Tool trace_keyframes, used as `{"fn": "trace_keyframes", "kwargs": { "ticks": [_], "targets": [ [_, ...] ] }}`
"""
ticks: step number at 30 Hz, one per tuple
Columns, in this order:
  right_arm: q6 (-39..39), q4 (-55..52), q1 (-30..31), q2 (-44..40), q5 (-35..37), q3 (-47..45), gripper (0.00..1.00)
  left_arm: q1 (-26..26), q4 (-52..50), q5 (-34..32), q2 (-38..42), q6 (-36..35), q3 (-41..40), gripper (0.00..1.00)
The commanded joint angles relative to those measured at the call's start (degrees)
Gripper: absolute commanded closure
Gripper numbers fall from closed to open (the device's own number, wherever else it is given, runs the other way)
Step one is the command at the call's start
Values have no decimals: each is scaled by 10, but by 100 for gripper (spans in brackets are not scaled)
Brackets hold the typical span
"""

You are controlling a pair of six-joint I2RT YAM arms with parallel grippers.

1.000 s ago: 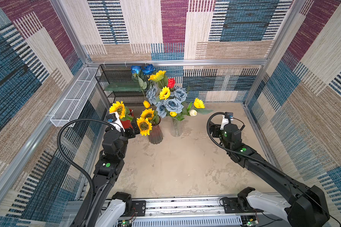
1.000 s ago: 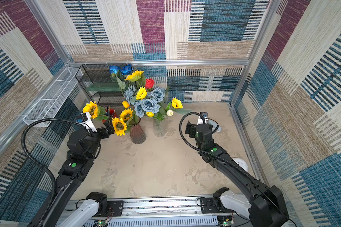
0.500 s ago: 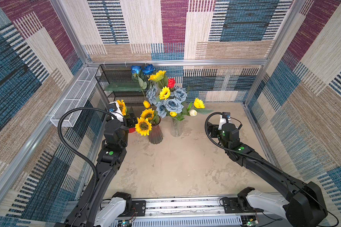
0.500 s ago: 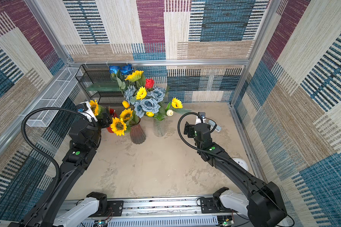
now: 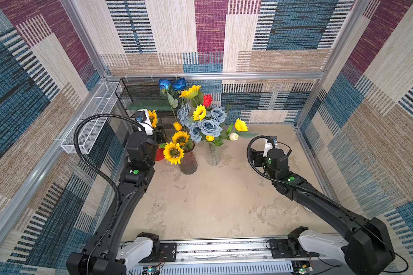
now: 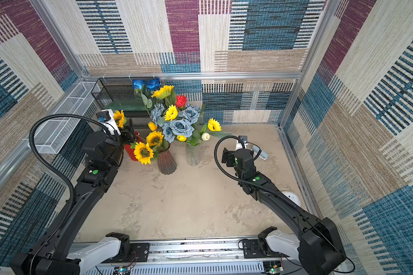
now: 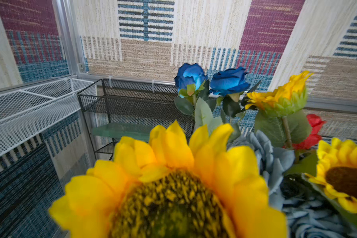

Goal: Pick out yellow flowers from the vase
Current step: Pick up the flower from the vase.

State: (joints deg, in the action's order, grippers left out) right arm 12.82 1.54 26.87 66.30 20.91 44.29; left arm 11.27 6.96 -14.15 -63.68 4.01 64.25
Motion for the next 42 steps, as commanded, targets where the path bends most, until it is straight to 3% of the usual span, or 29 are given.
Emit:
{"fn": "trace_keyframes", "kwargs": {
  "ticks": [1, 8, 28, 42],
  "targets": [
    [4, 7, -2, -1, -3, 0, 4, 0, -3, 33, -9, -28, 22, 40],
    [3, 3, -4, -10, 1, 1, 4, 0, -21, 84, -32, -46, 64, 45],
    [-4, 4, -25, -18, -21, 23, 4, 0, -114, 190, -70, -87, 252, 47],
    [-9, -3, -43, -31, -31, 41, 4, -1, -219, 271, -93, -57, 411, 47]
  ]
}}
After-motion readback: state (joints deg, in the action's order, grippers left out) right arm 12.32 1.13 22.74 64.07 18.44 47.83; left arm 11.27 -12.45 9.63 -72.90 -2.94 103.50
